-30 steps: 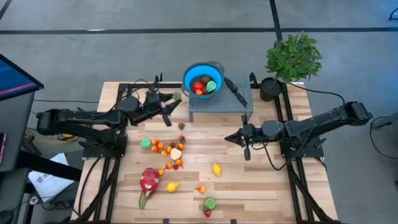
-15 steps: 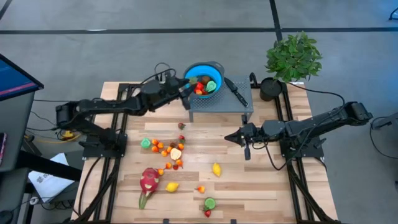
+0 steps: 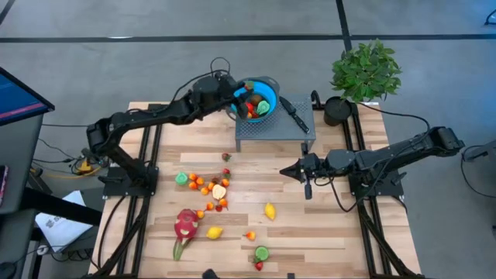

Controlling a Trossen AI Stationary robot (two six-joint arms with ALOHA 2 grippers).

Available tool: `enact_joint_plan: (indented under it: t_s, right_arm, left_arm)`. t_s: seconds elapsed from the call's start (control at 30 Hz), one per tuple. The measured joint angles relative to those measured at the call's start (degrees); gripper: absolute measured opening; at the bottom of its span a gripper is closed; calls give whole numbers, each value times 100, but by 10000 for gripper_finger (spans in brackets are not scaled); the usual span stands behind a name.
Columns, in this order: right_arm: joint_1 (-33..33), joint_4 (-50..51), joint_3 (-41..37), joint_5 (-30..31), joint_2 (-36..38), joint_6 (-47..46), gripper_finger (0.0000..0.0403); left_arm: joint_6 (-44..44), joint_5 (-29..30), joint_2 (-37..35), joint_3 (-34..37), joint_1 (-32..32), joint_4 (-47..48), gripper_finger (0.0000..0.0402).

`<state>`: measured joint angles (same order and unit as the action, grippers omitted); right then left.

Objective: Pick & Place Fruit
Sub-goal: Put the strawberry into the strainer bowl

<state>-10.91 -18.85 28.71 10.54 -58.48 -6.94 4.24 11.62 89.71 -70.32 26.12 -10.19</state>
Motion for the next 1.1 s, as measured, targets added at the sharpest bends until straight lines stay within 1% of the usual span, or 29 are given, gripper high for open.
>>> enact_joint_plan:
  t_s: [0.13, 0.27, 0.53, 0.73, 1.0, 1.1]
  right_arm:
    - [62, 15, 0, 0, -1, -2, 0]
    - [122, 35, 0, 0, -1, -2, 0]
    - [169, 42, 0, 0, 0, -2, 0]
    - [165, 92, 0, 0, 0, -4, 0]
    - [165, 184, 0, 0, -1, -13, 0]
    - [165, 182, 0, 0, -1, -13, 0]
  left_arm:
    - [-16, 1, 108, -31, 139, -3, 143]
    - [-16, -4, 196, -29, 135, 114, 143]
    - [-32, -7, 194, -27, 117, 263, 143]
    - [-319, -9, 194, -27, 117, 575, 143]
    - [-322, -11, 194, -25, 93, 576, 144]
    - [-322, -12, 194, -25, 95, 574, 153]
